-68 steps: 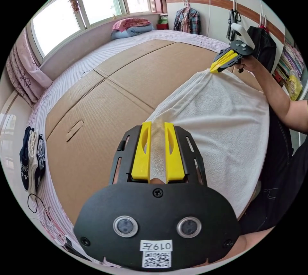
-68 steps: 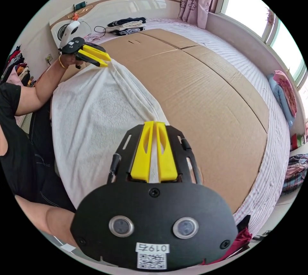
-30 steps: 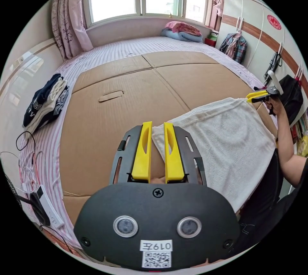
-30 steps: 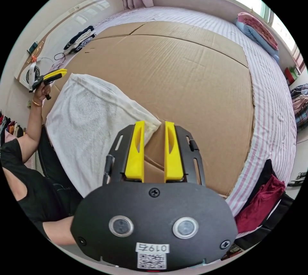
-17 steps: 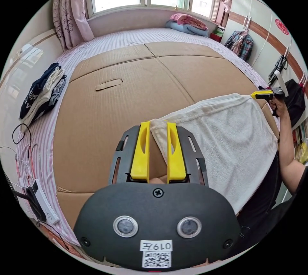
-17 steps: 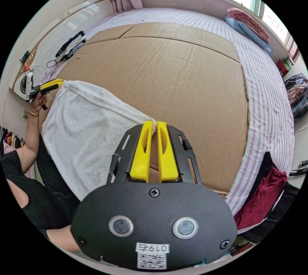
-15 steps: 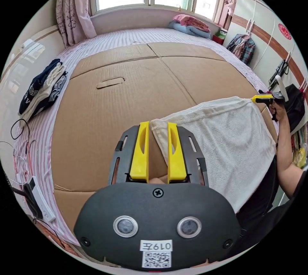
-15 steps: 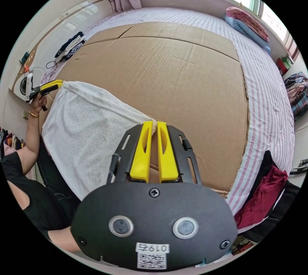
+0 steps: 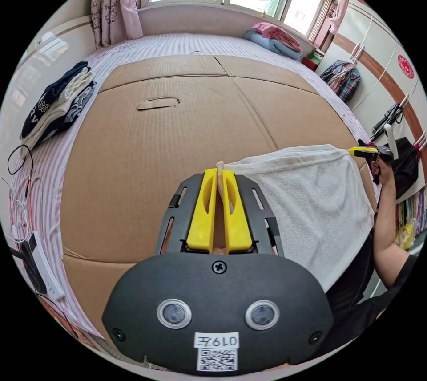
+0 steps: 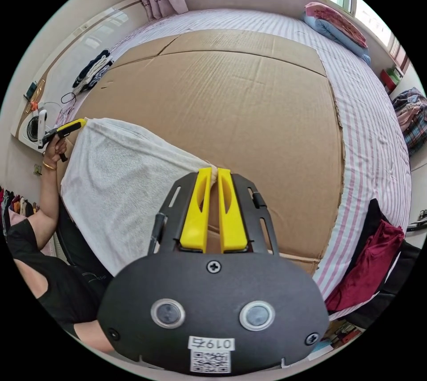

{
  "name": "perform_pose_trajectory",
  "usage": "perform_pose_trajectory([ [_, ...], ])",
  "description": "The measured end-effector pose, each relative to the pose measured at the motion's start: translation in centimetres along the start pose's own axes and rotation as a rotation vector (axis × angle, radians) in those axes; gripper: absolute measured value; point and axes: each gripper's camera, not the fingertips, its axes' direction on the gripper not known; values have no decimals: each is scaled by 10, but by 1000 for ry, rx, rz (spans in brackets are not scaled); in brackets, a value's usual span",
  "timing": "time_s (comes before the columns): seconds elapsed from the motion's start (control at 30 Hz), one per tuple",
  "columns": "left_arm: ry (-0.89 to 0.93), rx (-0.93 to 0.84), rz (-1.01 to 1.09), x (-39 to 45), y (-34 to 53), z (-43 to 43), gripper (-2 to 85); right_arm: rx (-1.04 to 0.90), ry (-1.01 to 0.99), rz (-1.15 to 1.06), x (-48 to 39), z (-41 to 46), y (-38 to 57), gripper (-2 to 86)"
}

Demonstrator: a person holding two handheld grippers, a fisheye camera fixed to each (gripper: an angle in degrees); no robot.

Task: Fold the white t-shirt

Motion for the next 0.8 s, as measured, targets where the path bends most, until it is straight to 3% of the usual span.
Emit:
perform_pose_trajectory([
  [0.4, -60, -33, -8, 16, -5, 1, 33, 27, -92, 37, 4, 8, 16, 56],
  [0.7, -89, -10, -70, 20, -8, -13, 62, 92, 84, 97, -14, -5, 35, 75],
  [0.8, -112, 5, -62, 34, -10, -16, 60, 134, 59, 8, -38, 0, 34, 67],
])
